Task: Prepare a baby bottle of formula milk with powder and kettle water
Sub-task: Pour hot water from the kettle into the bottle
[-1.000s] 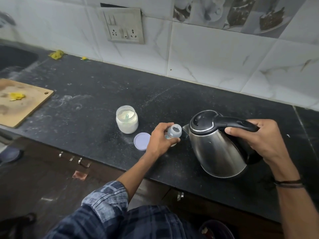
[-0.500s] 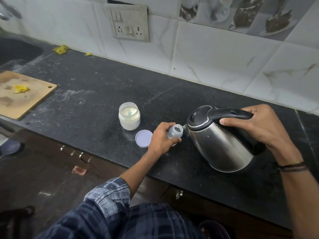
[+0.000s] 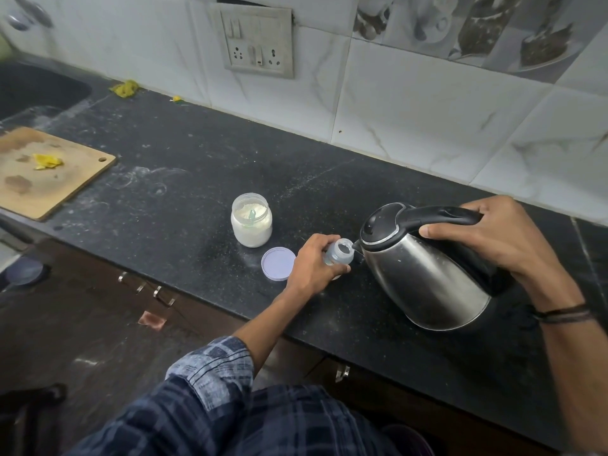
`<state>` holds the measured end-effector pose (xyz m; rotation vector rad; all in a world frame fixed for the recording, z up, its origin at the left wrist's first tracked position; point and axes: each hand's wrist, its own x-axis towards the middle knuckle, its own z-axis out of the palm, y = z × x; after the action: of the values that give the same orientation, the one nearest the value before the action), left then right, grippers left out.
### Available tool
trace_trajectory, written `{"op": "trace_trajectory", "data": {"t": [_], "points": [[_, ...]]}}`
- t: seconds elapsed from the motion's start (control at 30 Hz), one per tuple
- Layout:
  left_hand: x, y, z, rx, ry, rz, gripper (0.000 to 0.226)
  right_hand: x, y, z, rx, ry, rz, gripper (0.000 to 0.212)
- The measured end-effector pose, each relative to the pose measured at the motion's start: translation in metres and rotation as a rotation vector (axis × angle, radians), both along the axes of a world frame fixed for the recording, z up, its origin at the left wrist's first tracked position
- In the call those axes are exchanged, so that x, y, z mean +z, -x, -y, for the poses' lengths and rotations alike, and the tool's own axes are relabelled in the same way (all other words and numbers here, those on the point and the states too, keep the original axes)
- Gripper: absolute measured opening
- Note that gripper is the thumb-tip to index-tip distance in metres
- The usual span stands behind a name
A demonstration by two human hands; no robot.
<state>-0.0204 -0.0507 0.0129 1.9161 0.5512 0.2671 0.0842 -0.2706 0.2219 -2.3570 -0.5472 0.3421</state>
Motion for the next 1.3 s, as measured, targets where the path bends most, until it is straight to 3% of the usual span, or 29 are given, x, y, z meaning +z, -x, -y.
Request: {"op": "trace_trajectory", "data": {"t": [1.3], "points": [[-0.0091, 0.0054, -0.0028, -0.003, 0.044, -0.016, 0.064, 0.0024, 0.003, -0.0044, 0.008, 0.046, 0.02, 0.065]]}}
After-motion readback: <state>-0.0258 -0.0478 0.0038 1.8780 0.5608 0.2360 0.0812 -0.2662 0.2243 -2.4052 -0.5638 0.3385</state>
